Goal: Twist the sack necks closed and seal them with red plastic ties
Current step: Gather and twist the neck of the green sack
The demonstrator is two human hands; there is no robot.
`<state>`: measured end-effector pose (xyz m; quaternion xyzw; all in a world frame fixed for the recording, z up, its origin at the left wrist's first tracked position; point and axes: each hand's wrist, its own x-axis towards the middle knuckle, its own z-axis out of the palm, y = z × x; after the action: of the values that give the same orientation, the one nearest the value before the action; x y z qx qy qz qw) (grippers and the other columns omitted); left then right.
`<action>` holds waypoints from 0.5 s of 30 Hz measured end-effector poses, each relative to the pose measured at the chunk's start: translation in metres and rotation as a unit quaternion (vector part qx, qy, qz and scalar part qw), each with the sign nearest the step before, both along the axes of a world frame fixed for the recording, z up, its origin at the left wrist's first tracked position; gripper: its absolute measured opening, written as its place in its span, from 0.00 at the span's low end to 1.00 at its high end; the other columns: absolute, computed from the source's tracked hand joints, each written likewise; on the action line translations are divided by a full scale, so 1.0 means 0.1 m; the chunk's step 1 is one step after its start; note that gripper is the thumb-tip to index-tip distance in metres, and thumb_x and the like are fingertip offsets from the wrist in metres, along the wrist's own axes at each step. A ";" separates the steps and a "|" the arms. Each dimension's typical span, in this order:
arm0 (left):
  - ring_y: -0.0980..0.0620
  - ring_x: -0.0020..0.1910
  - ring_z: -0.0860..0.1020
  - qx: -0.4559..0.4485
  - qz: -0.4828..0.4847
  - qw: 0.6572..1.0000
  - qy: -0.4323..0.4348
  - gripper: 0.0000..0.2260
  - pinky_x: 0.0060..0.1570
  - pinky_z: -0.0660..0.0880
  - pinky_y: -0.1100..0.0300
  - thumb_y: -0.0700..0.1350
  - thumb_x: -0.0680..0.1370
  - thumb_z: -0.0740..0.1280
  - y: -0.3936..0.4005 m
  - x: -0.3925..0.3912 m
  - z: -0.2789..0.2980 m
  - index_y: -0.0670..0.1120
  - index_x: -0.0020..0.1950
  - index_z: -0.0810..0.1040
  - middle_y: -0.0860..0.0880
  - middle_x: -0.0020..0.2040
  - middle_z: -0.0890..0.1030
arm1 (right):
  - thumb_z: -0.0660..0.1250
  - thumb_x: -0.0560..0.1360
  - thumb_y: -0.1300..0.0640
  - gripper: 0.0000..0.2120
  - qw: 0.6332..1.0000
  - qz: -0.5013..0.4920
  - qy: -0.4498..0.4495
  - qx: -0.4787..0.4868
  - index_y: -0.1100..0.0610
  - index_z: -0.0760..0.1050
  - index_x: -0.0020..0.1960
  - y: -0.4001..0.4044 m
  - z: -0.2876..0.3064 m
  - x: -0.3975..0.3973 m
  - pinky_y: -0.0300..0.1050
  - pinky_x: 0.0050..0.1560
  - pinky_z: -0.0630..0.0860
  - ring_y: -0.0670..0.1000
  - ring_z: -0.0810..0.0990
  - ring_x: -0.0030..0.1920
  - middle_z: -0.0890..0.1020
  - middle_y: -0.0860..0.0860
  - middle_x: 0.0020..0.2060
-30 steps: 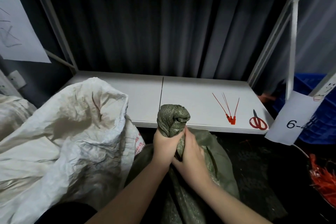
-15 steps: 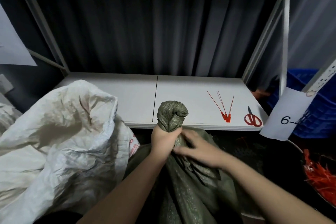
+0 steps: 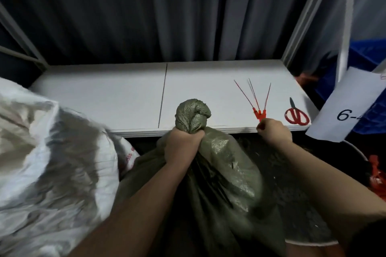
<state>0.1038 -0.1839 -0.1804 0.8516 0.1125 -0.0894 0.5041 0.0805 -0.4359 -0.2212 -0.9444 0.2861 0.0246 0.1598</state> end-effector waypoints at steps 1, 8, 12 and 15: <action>0.48 0.45 0.80 0.002 -0.002 1.000 0.003 0.19 0.50 0.76 0.57 0.56 0.65 0.71 -0.04 0.06 -0.04 0.48 0.50 0.80 0.51 0.44 0.82 | 0.64 0.77 0.56 0.09 1.000 -0.001 0.003 -0.009 0.56 0.77 0.56 -0.10 -0.12 0.06 0.47 0.45 0.74 0.57 0.79 0.52 0.80 0.56 0.52; 0.54 0.40 0.79 0.016 -0.033 0.999 0.006 0.08 0.48 0.76 0.57 0.53 0.67 0.71 -0.20 0.27 -0.18 0.50 0.37 0.78 0.55 0.37 0.80 | 0.60 0.77 0.60 0.24 0.990 0.060 0.057 -0.117 0.59 0.60 0.72 -0.58 -0.73 0.50 0.56 0.65 0.66 0.59 0.64 0.69 0.66 0.58 0.69; 0.58 0.38 0.78 0.000 -0.039 0.999 0.000 0.06 0.45 0.75 0.59 0.51 0.68 0.72 -0.22 0.25 -0.19 0.51 0.34 0.78 0.56 0.36 0.80 | 0.58 0.78 0.59 0.31 0.974 0.126 0.102 -0.158 0.54 0.48 0.76 -0.68 -0.98 0.68 0.56 0.73 0.53 0.55 0.46 0.77 0.51 0.52 0.77; 0.61 0.36 0.77 -0.010 -0.036 0.999 -0.010 0.07 0.41 0.73 0.62 0.49 0.69 0.73 -0.22 0.23 -0.21 0.51 0.32 0.77 0.57 0.33 0.80 | 0.56 0.78 0.60 0.30 0.961 0.149 0.107 -0.208 0.54 0.48 0.76 -0.75 -1.07 0.73 0.55 0.74 0.50 0.55 0.43 0.77 0.49 0.51 0.77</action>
<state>0.1269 -0.2056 -0.2016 0.8511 0.0756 -0.0996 0.5099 0.1536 -0.5107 -0.3286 -0.9805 0.1568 0.0893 -0.0773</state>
